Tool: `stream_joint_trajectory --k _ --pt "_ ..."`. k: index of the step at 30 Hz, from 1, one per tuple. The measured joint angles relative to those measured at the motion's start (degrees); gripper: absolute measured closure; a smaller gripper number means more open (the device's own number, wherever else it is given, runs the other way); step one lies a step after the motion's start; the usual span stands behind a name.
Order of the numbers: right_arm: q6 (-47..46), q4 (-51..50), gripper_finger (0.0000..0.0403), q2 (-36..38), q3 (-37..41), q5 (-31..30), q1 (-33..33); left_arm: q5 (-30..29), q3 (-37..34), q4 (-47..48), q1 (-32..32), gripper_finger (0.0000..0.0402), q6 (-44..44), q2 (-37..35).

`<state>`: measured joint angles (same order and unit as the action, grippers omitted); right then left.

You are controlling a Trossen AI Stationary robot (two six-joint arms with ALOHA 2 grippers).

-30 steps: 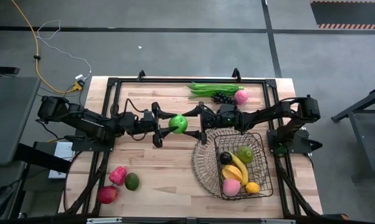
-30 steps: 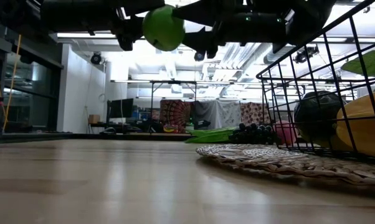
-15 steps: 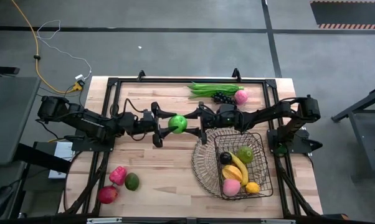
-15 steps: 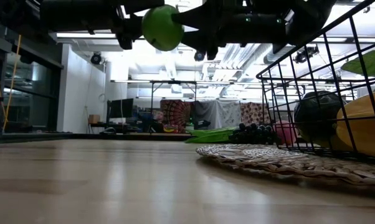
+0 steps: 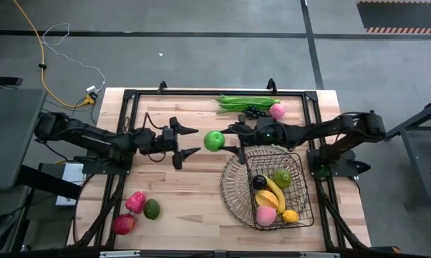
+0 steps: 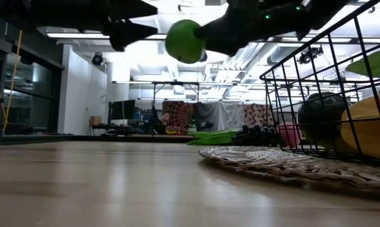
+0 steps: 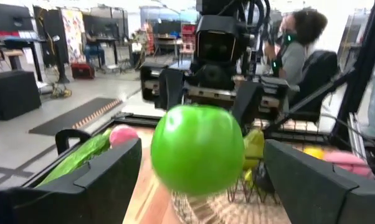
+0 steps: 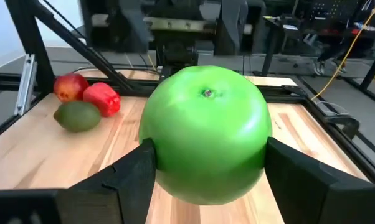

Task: Build produce basket
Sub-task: Put the green apple into the wire basket

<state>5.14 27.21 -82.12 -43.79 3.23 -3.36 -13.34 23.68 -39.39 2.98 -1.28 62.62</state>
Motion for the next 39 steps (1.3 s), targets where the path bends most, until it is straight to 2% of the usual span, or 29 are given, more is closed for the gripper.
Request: stream_joint_trajectory --k 6,9,12,17,29,32,35,39 --pt "-0.25 9.15 0.0152 9.01 10.98 -5.72 -0.4 2.47 -0.39 13.86 -0.04 0.0076 2.37 -11.02" --pt "-2.55 14.9 0.0152 13.68 16.34 -6.68 -0.91 3.3 -2.55 14.36 -0.02 0.0076 4.14 -14.53" --pt "-4.15 17.22 0.0153 17.58 19.43 -6.45 -1.14 3.38 -6.16 10.86 0.32 0.0076 5.95 -16.67" --pt "-5.15 15.47 0.0153 19.91 20.39 -5.81 -1.14 3.36 -10.95 0.93 2.14 0.0076 5.09 -18.13" --pt "-5.15 17.87 0.0153 19.86 20.37 -5.32 -1.05 4.19 -11.27 0.56 2.73 0.0076 3.87 -18.5" --pt "-6.05 19.83 0.0153 20.64 20.07 -0.94 0.4 4.19 -11.27 0.56 2.73 0.0076 3.87 -18.5" --pt "-6.97 12.93 0.0153 22.99 17.0 2.85 3.73 4.18 -11.27 0.61 2.73 0.0076 4.37 -18.5" --pt "-12.13 -15.19 0.0153 26.68 7.83 1.82 10.27 4.13 -11.27 1.1 2.73 0.0076 4.48 -18.5"
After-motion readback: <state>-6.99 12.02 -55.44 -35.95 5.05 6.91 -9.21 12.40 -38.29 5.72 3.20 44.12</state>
